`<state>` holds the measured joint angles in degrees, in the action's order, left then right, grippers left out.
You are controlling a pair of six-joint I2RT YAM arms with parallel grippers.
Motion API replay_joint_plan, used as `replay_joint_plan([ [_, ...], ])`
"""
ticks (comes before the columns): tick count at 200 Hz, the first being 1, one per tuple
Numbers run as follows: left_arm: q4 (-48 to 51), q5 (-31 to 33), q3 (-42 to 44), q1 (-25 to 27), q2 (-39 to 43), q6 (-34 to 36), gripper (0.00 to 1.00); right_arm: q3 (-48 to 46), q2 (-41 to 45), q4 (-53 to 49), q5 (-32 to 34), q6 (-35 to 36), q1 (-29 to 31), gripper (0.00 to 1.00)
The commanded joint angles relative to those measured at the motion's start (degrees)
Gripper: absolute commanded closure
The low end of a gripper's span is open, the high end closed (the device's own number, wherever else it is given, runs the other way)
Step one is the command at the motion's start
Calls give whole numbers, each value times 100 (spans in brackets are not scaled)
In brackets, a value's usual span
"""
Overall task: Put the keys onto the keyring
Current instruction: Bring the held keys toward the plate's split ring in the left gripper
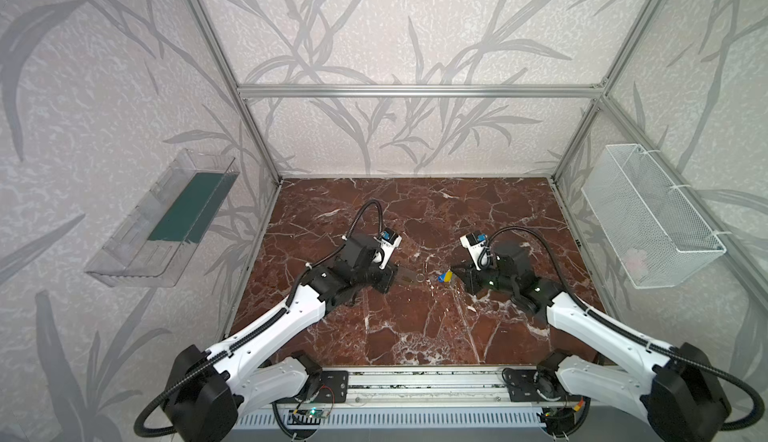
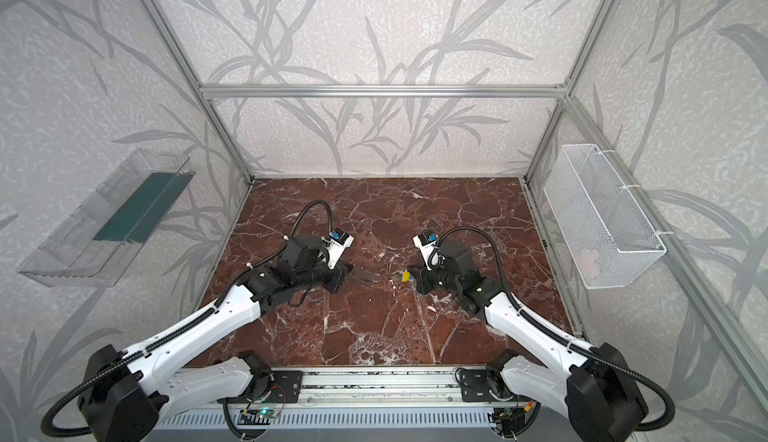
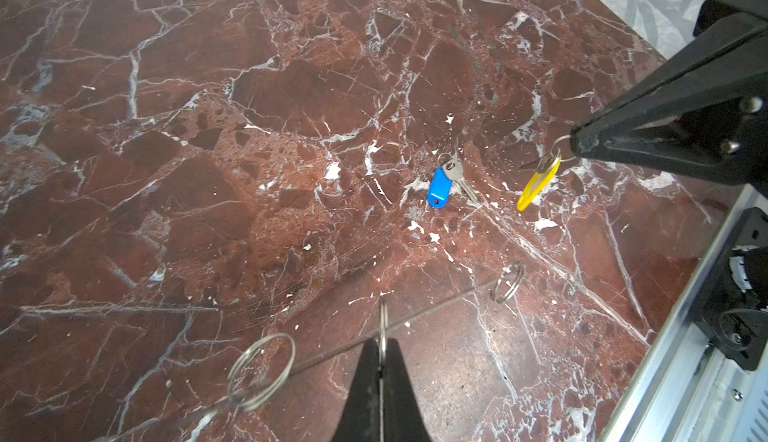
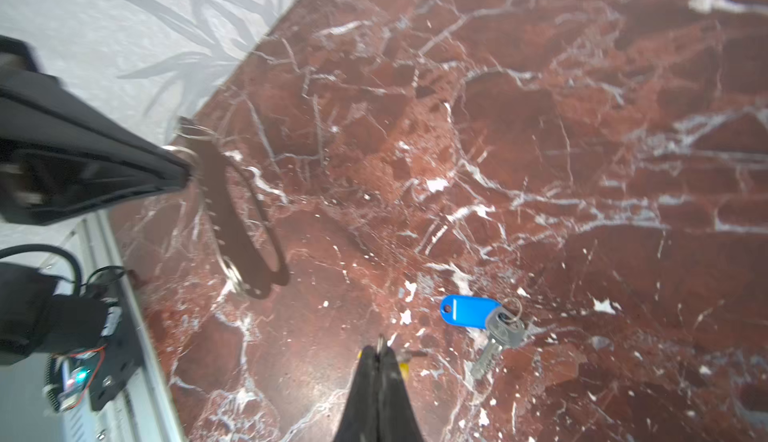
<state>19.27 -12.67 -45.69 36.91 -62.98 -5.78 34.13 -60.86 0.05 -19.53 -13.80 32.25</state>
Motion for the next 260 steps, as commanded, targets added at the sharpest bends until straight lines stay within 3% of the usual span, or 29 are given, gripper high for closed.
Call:
replay_joint_plan([
  [1,-154,-387,-201,93,208,9,100,267,300,-199,-366,207,-22,100],
  [42,-226,-973,-262,230,316,20,100,442,470,-117,-875,375,-2,100],
  [87,-327,-937,-297,445,440,44,100,495,428,81,-1271,468,112,100],
  [156,-776,621,-147,1200,146,672,100,371,487,250,-1207,462,316,100],
  [187,-1669,1278,308,1525,276,1345,100,272,553,293,-1086,422,397,100],
  [260,-3463,1330,1372,1679,852,2678,100,275,734,302,-1046,455,523,100],
])
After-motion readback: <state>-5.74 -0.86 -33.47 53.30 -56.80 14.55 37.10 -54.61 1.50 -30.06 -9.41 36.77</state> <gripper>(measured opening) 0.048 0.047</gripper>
